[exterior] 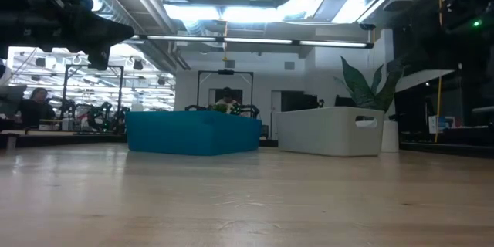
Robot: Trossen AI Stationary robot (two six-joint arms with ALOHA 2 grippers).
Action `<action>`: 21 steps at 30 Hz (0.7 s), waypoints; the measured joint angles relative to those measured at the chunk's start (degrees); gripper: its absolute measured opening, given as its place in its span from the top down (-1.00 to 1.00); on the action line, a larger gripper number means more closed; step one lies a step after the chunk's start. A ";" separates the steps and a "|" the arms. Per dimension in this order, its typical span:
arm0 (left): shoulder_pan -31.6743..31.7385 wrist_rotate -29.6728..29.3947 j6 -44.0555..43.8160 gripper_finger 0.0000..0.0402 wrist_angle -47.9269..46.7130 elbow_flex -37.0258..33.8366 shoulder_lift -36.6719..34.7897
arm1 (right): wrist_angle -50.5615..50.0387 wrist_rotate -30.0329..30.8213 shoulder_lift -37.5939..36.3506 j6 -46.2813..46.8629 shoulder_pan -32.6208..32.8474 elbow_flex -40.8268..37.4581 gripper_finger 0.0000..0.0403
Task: Sort pens & pencils
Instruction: Return to Home Position
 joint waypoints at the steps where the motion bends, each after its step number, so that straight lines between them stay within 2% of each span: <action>1: 0.02 0.02 0.00 0.93 0.00 0.00 0.00 | -0.06 0.07 0.00 -0.03 0.04 0.20 0.23; 7: 0.02 0.01 0.00 0.93 0.00 -0.01 0.00 | 0.54 2.48 -0.63 -0.41 0.74 1.09 0.23; 12: 0.01 0.02 0.00 0.93 0.00 -0.02 0.00 | 3.61 5.65 -0.68 -7.64 0.72 1.09 0.23; 15: 0.02 0.01 0.00 0.93 0.00 -0.01 0.00 | 8.23 0.36 -0.68 -10.80 0.70 0.67 0.23; 19: 0.02 0.02 0.00 0.93 0.00 -0.01 0.00 | 25.73 -7.31 -0.73 -25.60 0.33 -3.37 0.23; 21: 0.00 0.00 0.00 0.93 0.00 0.00 0.00 | 29.27 -11.34 -1.48 -27.28 -0.22 -4.91 0.23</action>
